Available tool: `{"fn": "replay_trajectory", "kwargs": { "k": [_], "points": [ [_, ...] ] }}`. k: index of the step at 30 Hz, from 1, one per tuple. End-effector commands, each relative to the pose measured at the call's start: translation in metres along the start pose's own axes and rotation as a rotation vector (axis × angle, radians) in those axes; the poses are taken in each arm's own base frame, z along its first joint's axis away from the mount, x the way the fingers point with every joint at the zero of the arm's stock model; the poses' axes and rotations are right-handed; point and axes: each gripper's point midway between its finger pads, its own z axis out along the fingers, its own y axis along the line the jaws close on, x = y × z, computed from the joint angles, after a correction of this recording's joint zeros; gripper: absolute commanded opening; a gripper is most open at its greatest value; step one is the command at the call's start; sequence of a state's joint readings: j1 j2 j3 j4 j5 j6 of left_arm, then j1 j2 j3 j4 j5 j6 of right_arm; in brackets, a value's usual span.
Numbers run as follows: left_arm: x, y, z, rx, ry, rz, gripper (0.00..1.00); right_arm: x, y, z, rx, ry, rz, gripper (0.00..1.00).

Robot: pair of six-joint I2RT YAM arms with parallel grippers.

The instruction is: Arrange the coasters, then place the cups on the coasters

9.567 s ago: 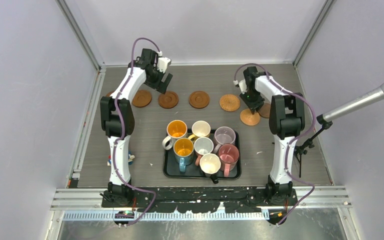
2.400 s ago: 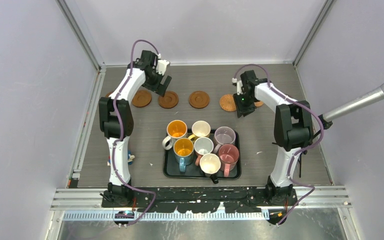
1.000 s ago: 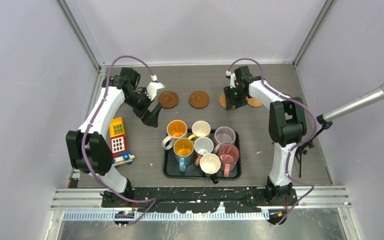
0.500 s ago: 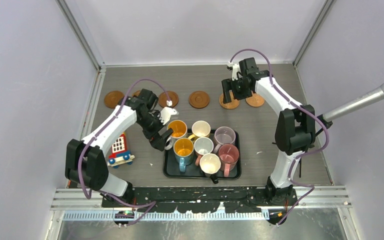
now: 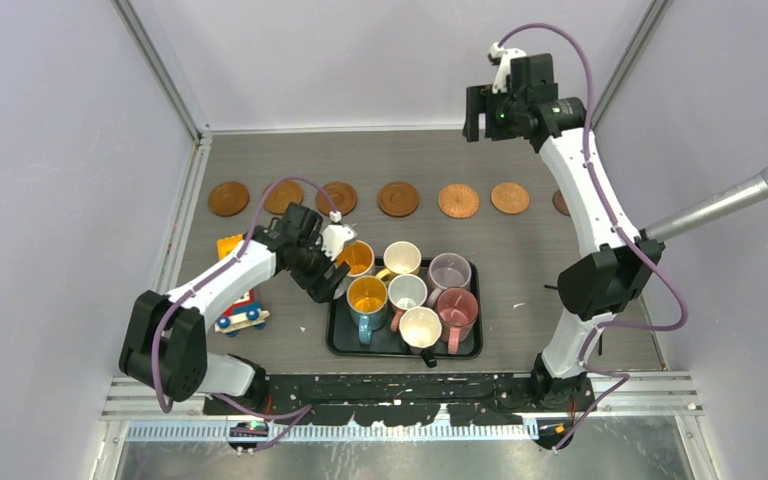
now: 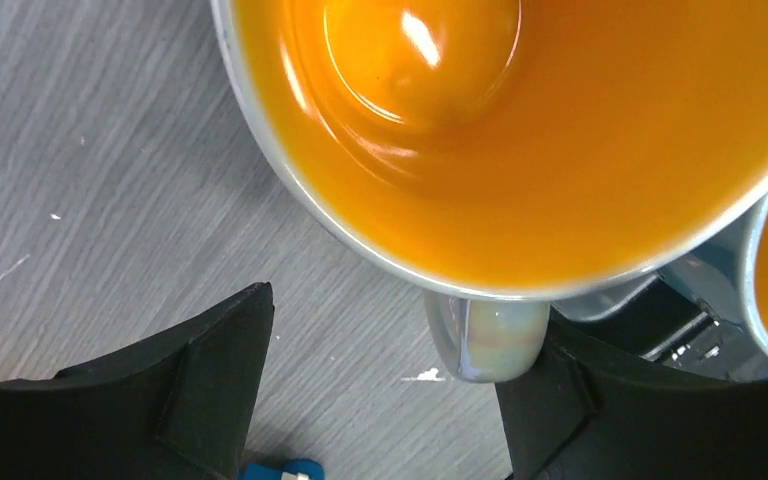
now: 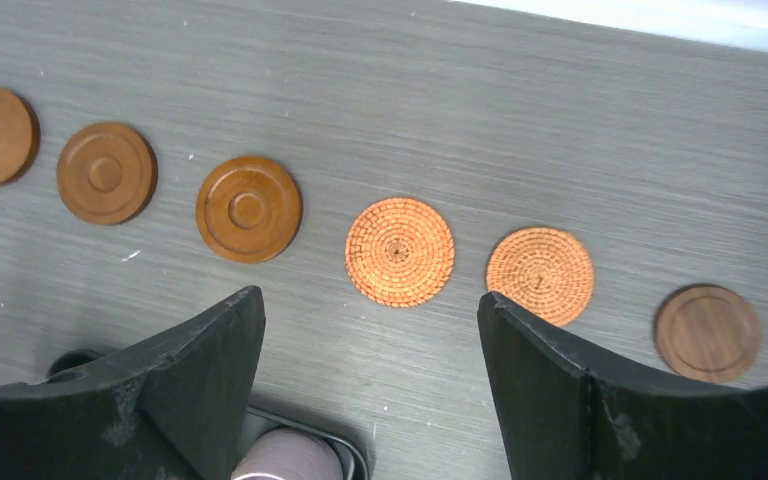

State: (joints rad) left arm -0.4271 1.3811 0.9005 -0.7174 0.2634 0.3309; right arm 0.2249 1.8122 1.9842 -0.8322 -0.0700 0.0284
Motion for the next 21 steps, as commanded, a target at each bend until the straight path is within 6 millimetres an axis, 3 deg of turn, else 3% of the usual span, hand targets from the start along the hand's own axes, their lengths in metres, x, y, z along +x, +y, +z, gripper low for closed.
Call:
{"fn": "replay_trajectory", "kwargs": {
  "k": [1,11,15,21],
  "points": [
    [-0.033,0.010,-0.004,-0.066,-0.190,0.052,0.78,-0.019,-0.009,-0.043,0.068,-0.048,0.027,0.83],
    [-0.048,0.000,-0.011,-0.050,-0.336,0.071,0.70,-0.002,0.002,-0.059,0.004,-0.021,0.035,0.83],
    [-0.046,0.001,-0.005,-0.035,-0.287,0.035,0.63,0.007,0.004,-0.065,-0.003,-0.011,0.042,0.83],
    [-0.044,0.005,-0.001,-0.039,-0.255,0.040,0.62,0.016,0.000,-0.068,0.017,-0.003,0.042,0.83]
  ]
}}
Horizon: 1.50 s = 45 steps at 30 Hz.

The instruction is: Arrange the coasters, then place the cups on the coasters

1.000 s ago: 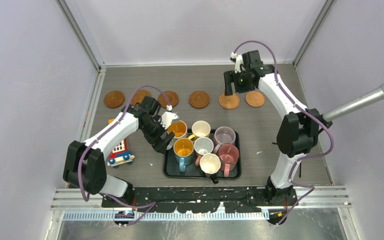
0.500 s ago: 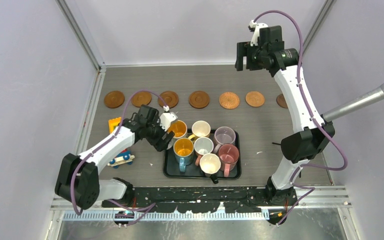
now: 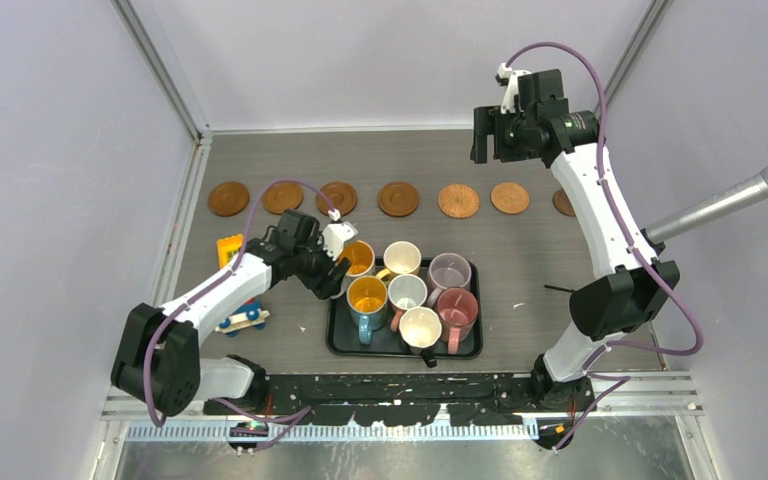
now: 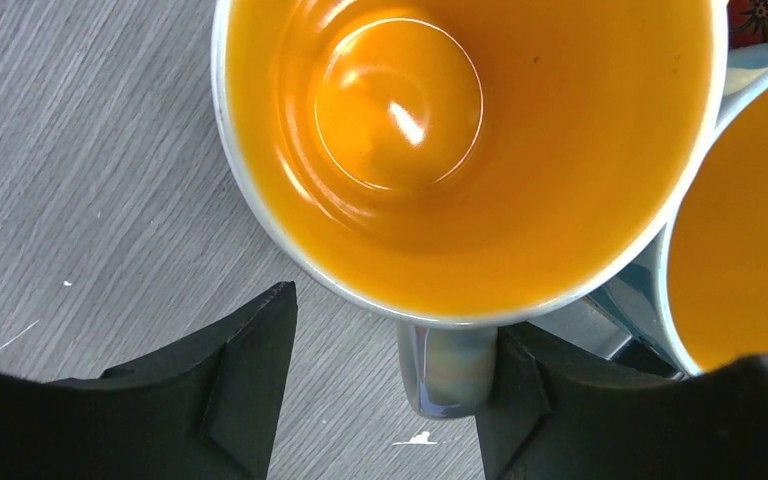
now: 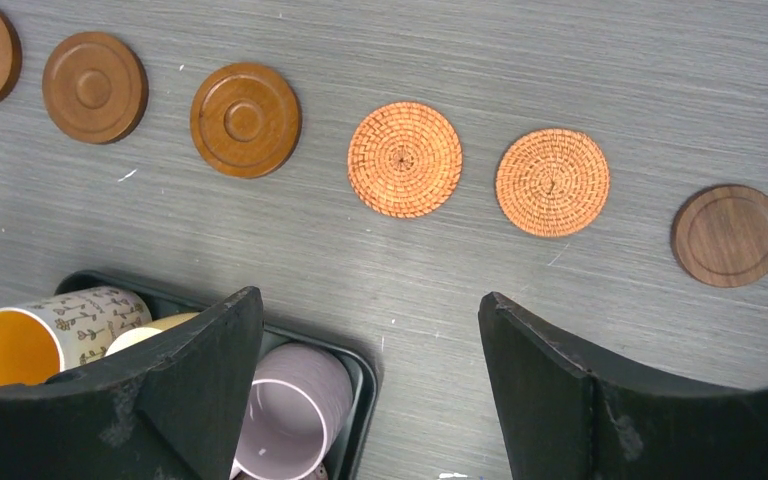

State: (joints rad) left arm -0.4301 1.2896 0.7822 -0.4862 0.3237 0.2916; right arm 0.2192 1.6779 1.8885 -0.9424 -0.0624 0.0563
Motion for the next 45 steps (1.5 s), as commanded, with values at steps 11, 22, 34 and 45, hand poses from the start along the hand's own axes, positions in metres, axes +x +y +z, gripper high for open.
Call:
{"fn": "replay_trajectory", "kwargs": {
  "k": [11,22,34,45],
  "points": [
    [-0.028,0.015,-0.013,-0.095,-0.116,0.028,0.45,-0.001,0.001,-0.024,-0.003,-0.055,0.013,0.83],
    [-0.033,0.006,-0.020,-0.067,-0.156,0.011,0.06,0.002,0.002,-0.019,-0.010,-0.042,0.009,0.84],
    [-0.066,0.013,-0.047,-0.123,-0.310,0.064,0.00,0.006,0.002,-0.013,-0.011,-0.025,0.003,0.83],
    [-0.099,0.039,-0.084,-0.246,-0.421,0.044,0.00,0.008,0.002,-0.010,-0.014,-0.014,0.001,0.84]
  ]
}}
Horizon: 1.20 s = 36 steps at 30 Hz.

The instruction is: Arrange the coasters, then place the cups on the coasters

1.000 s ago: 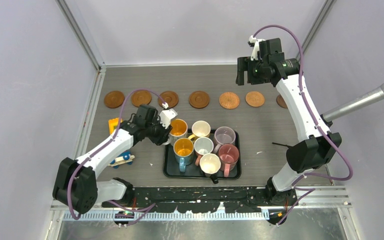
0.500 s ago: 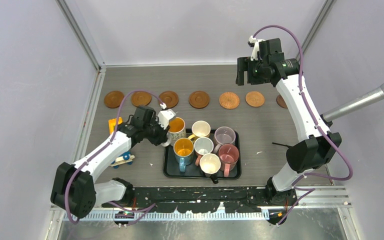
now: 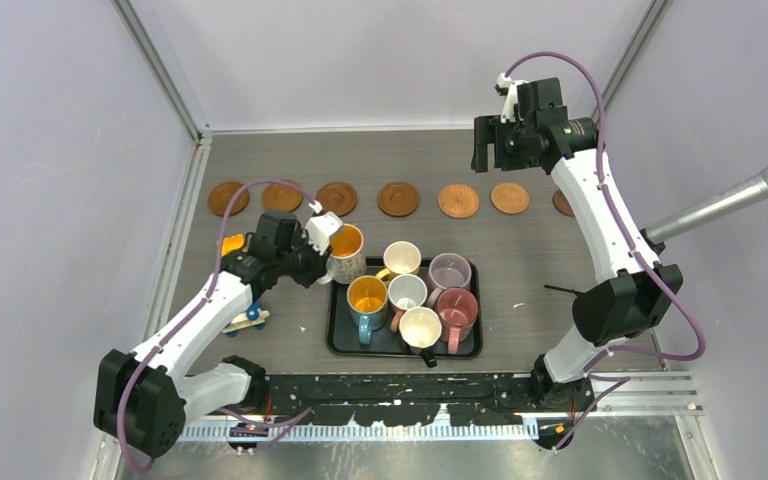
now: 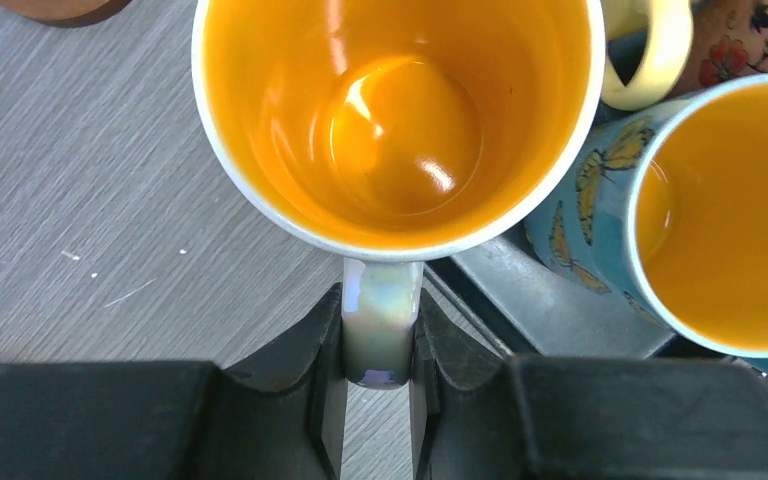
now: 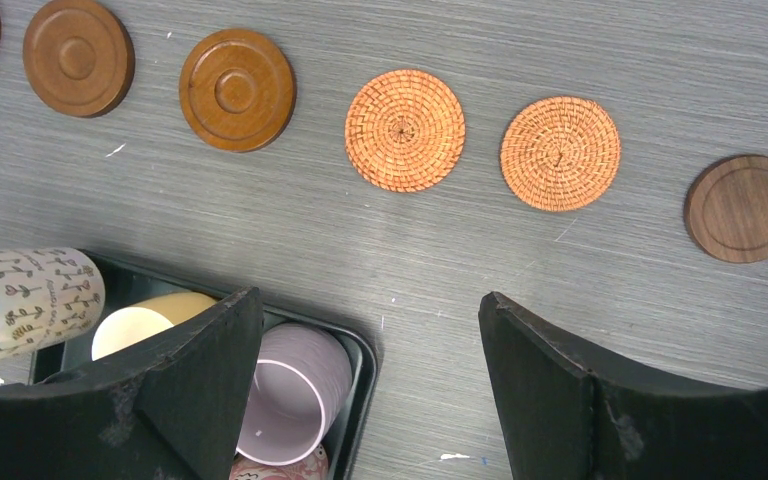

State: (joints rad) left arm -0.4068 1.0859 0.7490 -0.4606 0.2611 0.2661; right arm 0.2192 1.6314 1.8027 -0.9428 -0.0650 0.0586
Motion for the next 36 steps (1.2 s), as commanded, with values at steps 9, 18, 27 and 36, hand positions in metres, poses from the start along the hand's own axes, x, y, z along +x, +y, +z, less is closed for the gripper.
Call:
{"fn": "replay_trajectory", "kwargs": {
  "k": [9,18,27,36],
  "points": [
    [-0.123,0.108,-0.062,-0.248,-0.373,-0.075,0.00,-0.014,0.005,-0.008,-0.025,-0.055,0.000,0.84],
    [-0.113,0.252,-0.101,-0.566,-0.390,-0.233,0.00,-0.012,0.005,-0.005,-0.028,-0.046,0.006,0.84],
    [-0.071,0.346,-0.118,-0.679,-0.432,-0.276,0.00,-0.007,0.008,-0.006,-0.045,-0.035,0.011,0.84],
    [-0.042,0.388,-0.114,-0.708,-0.432,-0.249,0.00,-0.002,0.010,-0.001,-0.055,-0.007,0.026,0.84]
  ]
}}
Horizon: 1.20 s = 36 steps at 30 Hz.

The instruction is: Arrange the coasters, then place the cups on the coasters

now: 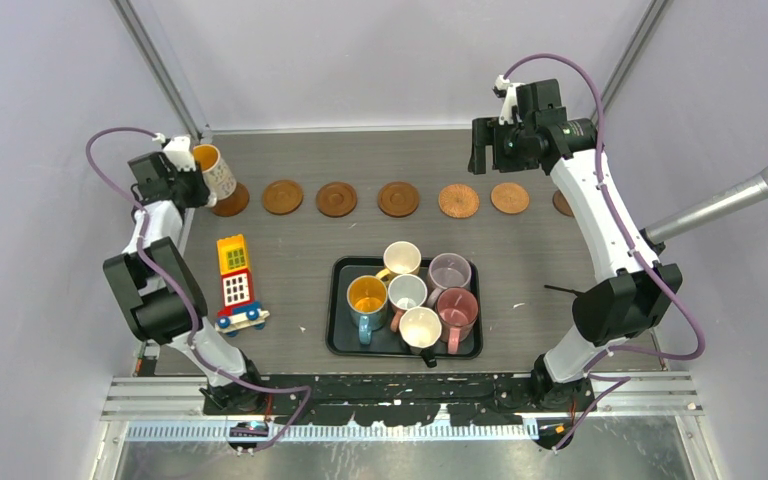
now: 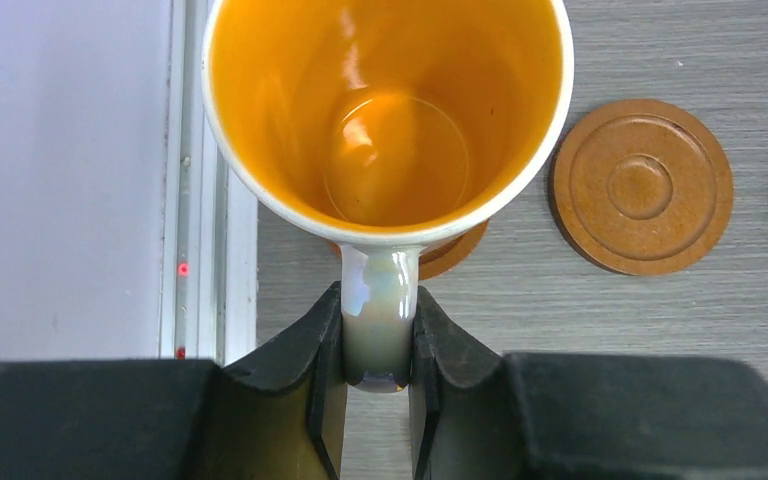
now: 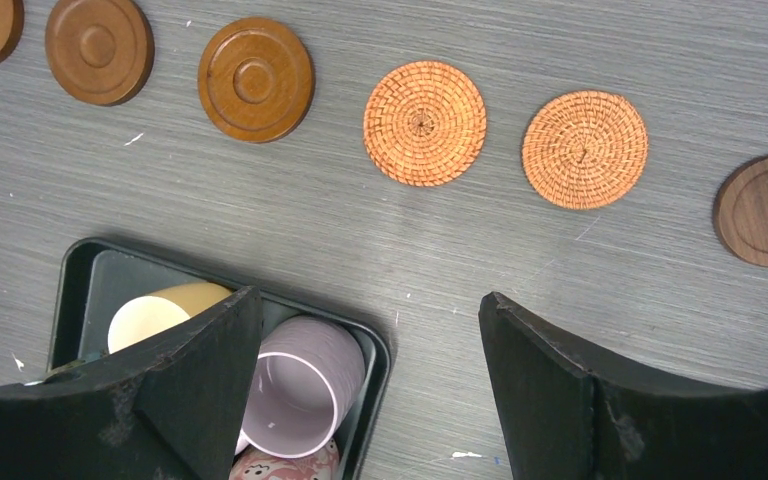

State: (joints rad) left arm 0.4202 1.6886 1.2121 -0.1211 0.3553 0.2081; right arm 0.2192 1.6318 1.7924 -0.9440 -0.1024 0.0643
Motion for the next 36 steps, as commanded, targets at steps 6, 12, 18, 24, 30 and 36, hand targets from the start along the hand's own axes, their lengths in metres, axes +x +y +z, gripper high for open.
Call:
{"fn": "replay_trajectory", "kwargs": {
  "k": [6,12,18,24,30,36],
  "points": [
    [-0.090,0.008,-0.001,0.047,-0.313,0.200,0.00,-0.005,0.003,0.001,-0.018,-0.010,0.022,0.84],
    [-0.075,0.012,0.011,0.059,-0.285,0.228,0.00,-0.007,0.004,0.005,-0.020,-0.006,0.029,0.84],
    [-0.060,0.014,0.018,0.081,-0.257,0.246,0.00,-0.008,0.005,0.008,-0.026,-0.002,0.038,0.84],
    [-0.050,0.018,0.021,0.100,-0.234,0.229,0.00,-0.007,0.006,0.009,-0.029,0.003,0.043,0.84],
    [-0.038,0.017,0.023,0.134,-0.206,0.237,0.00,-0.008,0.006,0.011,-0.031,0.003,0.047,0.84],
    [-0.024,0.018,0.025,0.149,-0.165,0.250,0.25,-0.007,0.006,0.012,-0.031,0.007,0.050,0.84]
  ]
}}
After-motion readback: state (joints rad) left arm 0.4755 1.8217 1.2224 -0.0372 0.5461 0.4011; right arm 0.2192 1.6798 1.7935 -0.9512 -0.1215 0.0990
